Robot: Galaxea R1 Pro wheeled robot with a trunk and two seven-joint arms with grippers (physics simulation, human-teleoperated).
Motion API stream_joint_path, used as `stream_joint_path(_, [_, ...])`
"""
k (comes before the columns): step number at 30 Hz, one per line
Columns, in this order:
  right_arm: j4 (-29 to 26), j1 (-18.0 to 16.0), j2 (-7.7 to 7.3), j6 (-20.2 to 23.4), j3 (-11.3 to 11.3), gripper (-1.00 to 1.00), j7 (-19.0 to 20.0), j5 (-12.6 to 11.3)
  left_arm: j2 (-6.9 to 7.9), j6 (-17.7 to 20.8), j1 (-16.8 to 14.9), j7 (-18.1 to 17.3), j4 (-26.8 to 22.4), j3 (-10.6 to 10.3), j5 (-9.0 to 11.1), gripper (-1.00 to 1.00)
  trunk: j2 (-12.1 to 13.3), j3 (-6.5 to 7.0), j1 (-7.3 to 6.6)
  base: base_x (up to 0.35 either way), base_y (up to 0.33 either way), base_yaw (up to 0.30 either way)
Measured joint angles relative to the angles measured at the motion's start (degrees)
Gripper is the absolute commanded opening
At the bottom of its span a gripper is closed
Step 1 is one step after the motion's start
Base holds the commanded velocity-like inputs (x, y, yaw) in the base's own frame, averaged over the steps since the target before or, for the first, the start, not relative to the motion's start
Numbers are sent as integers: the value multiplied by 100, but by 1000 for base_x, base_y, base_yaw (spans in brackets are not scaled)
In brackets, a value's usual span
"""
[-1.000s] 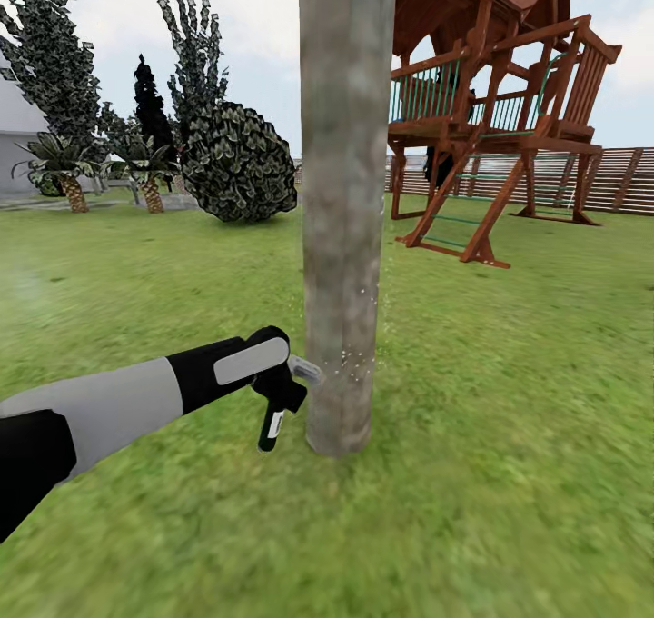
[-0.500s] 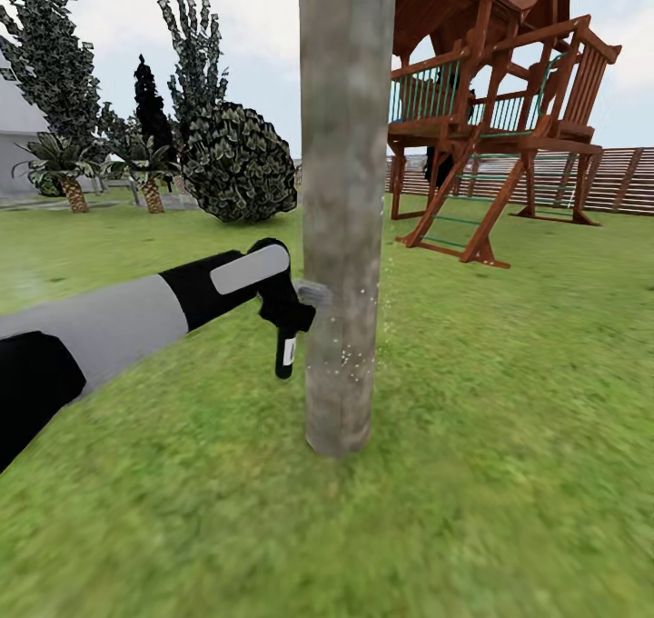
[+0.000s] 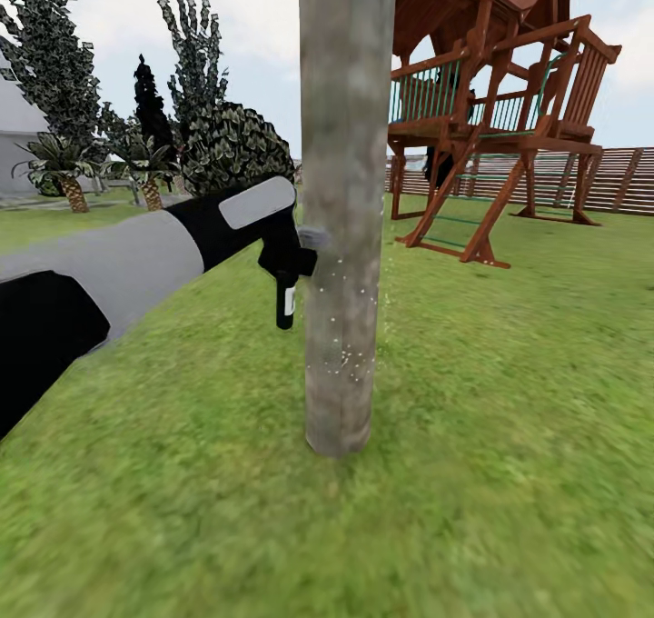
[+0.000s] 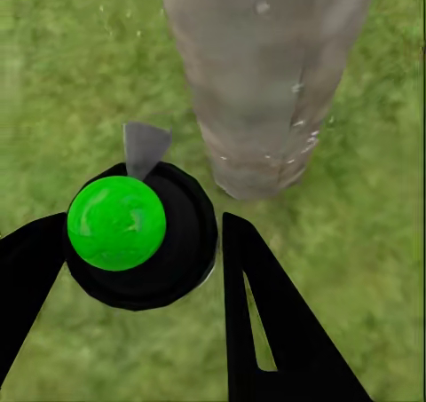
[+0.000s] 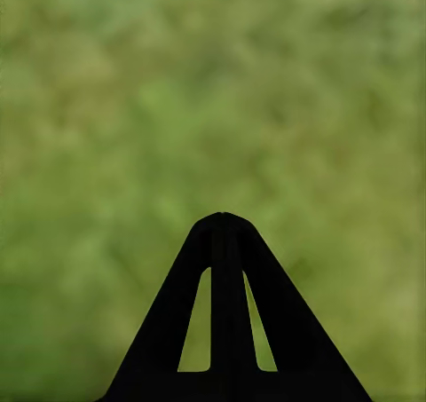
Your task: In the garden, pick up the pesticide atomizer on the floor and spray pesticide onto both trees until each tree trunk is fully covered.
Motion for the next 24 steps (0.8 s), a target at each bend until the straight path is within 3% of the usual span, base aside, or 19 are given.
stream_joint_path(1, [0, 0, 0, 1, 0, -100, -4, 2, -8, 0, -77, -4, 27, 0, 76, -100, 0, 0, 0, 0, 0, 0])
stream_joint_path(4, [0, 0, 0, 4, 3, -100, -7, 2, -11, -2, -361, 1, 61, -9, 659, -100, 0, 0, 0, 0, 0, 0])
stream_joint_path(12, [1, 0, 6, -2, 6, -100, -15, -2, -7, 0, -841, 15, 17, -19, 1063, -100, 0, 0, 0, 0, 0, 0])
stream_joint_path(14, [2, 0, 8, -2, 8, -100, -16, 0, -17, -2, -1337, 10, 1, -21, 1290, -100, -1, 1, -7, 0, 0, 0])
stream_joint_path(19, [8, 0, 9, -4, 24, -100, -23, -8, 5, -6, -1829, 14, -213, -32, 1832, -100, 0, 0, 0, 0, 0, 0])
stream_joint_path(24, [16, 0, 35, 4, 27, -100, -25, -9, 25, 0, -2228, 21, -319, -45, 1953, -100, 0, 0, 0, 0, 0, 0])
